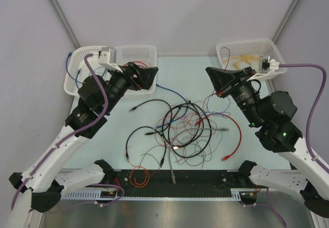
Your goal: Untangle the cables
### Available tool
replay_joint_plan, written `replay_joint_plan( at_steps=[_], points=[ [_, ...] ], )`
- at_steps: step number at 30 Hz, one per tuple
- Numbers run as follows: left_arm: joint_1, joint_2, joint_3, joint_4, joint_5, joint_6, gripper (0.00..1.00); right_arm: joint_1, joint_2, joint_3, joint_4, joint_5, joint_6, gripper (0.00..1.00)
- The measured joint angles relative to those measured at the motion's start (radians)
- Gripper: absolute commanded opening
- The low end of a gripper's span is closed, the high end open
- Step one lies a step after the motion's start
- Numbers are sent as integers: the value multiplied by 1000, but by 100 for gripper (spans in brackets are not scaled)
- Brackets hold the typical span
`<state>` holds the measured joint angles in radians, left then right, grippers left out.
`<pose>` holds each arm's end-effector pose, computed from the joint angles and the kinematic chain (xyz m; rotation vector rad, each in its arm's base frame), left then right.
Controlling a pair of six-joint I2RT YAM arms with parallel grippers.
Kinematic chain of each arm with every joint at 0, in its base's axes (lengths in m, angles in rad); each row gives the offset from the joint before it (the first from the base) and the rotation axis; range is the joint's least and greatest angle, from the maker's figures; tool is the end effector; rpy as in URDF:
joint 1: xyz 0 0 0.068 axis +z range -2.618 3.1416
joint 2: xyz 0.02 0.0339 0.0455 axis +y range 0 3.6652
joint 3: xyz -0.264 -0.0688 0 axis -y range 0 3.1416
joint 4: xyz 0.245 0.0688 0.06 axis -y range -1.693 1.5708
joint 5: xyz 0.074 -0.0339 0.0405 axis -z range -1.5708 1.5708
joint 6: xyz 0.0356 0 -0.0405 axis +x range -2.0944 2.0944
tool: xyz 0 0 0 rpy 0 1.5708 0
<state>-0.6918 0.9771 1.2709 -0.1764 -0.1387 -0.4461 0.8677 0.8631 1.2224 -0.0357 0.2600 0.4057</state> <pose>0.1556 -0.1225 0.4735 0.0677 1.5071 -0.8235 0.1101 0.1157 0.4909 -0.0673 1.3132 0.9333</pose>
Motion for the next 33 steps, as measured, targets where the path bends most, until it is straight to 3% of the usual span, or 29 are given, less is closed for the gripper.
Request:
replay_joint_plan(
  at_steps=[6, 11, 14, 23, 33],
  points=[
    [0, -50, -193, 108, -6, -42, 100, -2, 0, 20, -89, 33, -7, 0],
    [-11, -95, -459, 351, 158, -95, 100, -2, 26, 20, -146, 43, -7, 0],
    [-42, -71, -539, 450, 238, -106, 100, -2, 28, 23, -164, 44, -8, 0],
    [-190, 2, -558, 711, 372, -100, 100, -2, 28, 52, -181, 43, -5, 0],
    [-270, 139, -552, 805, 420, -96, 100, -2, 26, 52, -192, 35, 12, 0]
  ],
)
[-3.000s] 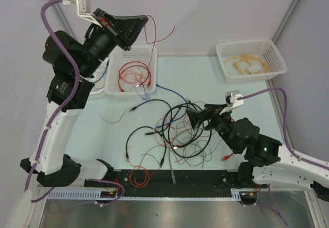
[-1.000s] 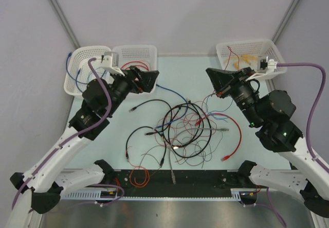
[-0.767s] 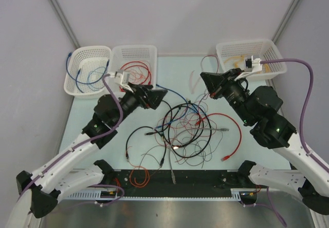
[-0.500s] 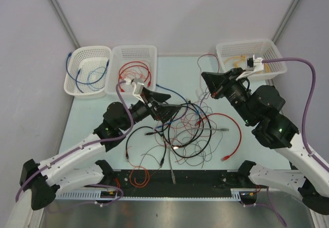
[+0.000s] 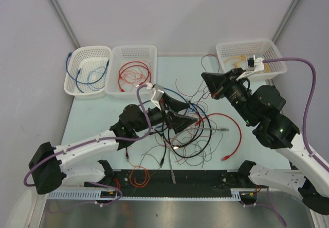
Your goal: Untangle the cables
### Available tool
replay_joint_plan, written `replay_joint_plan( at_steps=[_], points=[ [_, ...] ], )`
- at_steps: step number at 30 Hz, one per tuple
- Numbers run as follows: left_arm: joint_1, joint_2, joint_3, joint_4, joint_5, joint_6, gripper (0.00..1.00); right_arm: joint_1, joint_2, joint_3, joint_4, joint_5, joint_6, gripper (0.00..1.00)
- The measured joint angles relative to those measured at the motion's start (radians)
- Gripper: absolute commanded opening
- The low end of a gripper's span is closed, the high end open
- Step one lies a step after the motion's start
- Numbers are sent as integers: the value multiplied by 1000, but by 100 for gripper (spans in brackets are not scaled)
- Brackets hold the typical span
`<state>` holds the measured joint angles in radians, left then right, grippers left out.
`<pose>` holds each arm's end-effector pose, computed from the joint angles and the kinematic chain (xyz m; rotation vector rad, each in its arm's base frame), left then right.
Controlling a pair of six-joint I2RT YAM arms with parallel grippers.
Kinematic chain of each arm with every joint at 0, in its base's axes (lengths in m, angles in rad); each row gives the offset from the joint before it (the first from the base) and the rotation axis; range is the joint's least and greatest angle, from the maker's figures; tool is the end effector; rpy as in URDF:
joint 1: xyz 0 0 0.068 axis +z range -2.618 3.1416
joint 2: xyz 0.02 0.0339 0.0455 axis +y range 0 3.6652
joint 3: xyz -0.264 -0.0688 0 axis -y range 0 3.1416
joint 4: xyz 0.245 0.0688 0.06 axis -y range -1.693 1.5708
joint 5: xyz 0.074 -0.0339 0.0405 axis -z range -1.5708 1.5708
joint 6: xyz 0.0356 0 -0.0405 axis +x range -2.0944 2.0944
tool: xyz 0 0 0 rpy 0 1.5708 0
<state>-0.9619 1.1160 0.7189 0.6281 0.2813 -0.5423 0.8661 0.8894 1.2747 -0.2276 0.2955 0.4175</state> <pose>0.1397 -0.2177 0.3360 0.5678 1.3944 -1.4315 0.1147 0.1189 0.4832 -0.0762 1.4731 0.8459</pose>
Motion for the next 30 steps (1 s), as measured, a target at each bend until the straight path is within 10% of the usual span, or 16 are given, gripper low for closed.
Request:
replay_joint_plan(
  at_steps=[20, 26, 30],
  points=[
    [-33, 143, 58, 71, 18, 4, 91, 0, -16, 0, -2, -37, 28, 0],
    [-42, 198, 93, 100, 52, 4, 5, 0, -19, 0, -3, -49, 38, 0],
    [-44, 227, 108, 103, 74, 10, 0, 0, -22, 0, -6, -50, 39, 0]
  ],
)
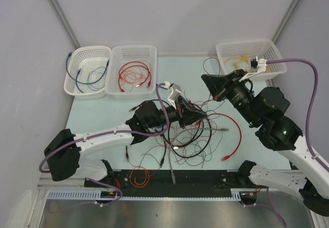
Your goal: Untangle the cables
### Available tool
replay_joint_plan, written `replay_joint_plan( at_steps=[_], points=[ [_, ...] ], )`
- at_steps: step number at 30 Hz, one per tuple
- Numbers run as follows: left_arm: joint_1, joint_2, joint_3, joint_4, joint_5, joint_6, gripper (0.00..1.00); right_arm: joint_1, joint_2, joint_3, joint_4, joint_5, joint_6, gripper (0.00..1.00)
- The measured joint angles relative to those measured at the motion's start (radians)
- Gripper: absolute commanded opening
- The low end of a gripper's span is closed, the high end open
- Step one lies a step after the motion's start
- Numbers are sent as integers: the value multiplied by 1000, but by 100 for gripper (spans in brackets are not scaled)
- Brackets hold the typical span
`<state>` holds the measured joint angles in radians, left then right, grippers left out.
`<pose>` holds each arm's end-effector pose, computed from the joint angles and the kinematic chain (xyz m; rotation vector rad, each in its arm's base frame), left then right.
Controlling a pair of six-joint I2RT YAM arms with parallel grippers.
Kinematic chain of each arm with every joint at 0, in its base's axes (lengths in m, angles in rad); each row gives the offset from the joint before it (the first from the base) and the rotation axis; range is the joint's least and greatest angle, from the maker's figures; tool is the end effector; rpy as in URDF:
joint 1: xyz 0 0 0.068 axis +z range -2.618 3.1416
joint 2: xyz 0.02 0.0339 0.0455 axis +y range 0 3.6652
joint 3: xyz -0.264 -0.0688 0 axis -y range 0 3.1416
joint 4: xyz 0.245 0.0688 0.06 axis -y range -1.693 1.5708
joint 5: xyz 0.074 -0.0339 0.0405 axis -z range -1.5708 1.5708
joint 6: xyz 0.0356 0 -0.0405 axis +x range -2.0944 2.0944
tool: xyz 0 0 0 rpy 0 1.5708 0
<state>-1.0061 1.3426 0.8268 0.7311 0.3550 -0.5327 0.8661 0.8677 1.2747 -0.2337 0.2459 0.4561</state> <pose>0.1543 -0.2667 0.3249 0.6812 1.3889 -1.4996 0.1086 0.1143 0.4857 -0.0864 1.4644 0.9191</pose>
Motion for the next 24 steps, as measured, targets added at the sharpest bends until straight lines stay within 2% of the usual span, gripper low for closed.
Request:
replay_joint_plan(
  at_steps=[4, 9, 15, 24],
  points=[
    [0, -3, 0, -47, -20, 3, 0, 0, -13, 0, -10, 5, -4, 0],
    [16, -25, -23, -211, -100, -3, 0, 0, -37, 11, -38, 34, -21, 0],
    [131, -37, -135, -394, -147, -109, 0, 0, -57, 27, -50, 71, -48, 0],
    [160, -47, -143, -520, -192, -153, 0, 1, -48, 28, -174, 95, -95, 0]
  ],
)
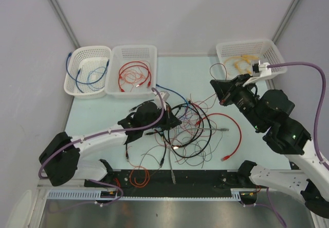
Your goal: Untangle the cables
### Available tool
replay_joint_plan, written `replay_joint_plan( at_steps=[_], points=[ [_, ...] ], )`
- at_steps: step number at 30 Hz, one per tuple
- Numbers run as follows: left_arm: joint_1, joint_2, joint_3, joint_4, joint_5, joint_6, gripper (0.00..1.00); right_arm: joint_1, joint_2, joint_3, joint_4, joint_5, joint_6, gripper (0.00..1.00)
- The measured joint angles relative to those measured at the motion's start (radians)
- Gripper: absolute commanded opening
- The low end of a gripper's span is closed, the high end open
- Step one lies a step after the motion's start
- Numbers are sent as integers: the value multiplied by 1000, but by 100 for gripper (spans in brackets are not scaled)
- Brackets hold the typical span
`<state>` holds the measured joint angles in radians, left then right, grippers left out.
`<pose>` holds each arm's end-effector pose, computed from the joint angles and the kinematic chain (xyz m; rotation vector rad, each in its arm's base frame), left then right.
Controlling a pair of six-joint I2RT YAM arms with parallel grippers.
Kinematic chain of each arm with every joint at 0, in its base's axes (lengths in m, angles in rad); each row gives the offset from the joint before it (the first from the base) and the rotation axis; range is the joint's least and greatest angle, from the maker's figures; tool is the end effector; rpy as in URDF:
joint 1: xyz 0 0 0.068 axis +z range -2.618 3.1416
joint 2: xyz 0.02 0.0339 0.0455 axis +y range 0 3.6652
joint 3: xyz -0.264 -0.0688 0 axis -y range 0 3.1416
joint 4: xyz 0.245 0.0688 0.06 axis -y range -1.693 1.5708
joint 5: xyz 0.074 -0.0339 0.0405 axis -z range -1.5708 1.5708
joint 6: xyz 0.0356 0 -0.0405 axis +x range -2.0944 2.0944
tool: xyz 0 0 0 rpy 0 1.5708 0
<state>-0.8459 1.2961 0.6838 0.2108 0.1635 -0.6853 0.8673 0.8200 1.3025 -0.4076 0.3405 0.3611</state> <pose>0.1838 -0.2163 0.2332 0.2891 2.1372 -1.1149 0.0973 0.0963 0.4814 -0.1078 1.5407 0.7300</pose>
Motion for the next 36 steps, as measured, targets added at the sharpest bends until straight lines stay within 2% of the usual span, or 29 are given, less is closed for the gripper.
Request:
replay_joint_plan(
  at_steps=[2, 3, 4, 6, 13, 19, 21, 26, 31, 36],
  points=[
    [0, -14, 2, -31, -12, 4, 33, 0, 3, 0, -9, 3, -4, 0],
    [0, -24, 3, -50, -19, 13, 45, 0, 5, 1, -11, 3, -6, 0],
    [1, -37, 4, -83, -33, 24, 72, 0, 6, 7, -3, 9, -7, 0],
    [6, -64, 0, -150, -57, 53, 99, 0, 6, 29, 14, 14, -7, 0],
    [9, -247, -6, -262, -148, 120, 100, 0, -2, 76, 82, 26, -11, 0],
    [9, -393, -6, -247, -243, 192, 99, -1, 21, 76, 86, 24, -14, 0],
    [9, -433, -10, -195, -245, 221, 100, -1, 32, 76, 85, 17, -11, 0],
    [-16, -476, -31, 71, -203, 338, 100, -1, 61, 76, 86, -6, 9, 0],
    [-87, -394, -31, 289, -117, 481, 100, -1, 93, 76, 88, -40, 32, 0],
    [-112, -290, -31, 453, -53, 551, 100, -1, 107, 76, 92, -73, 57, 0]
  ],
)
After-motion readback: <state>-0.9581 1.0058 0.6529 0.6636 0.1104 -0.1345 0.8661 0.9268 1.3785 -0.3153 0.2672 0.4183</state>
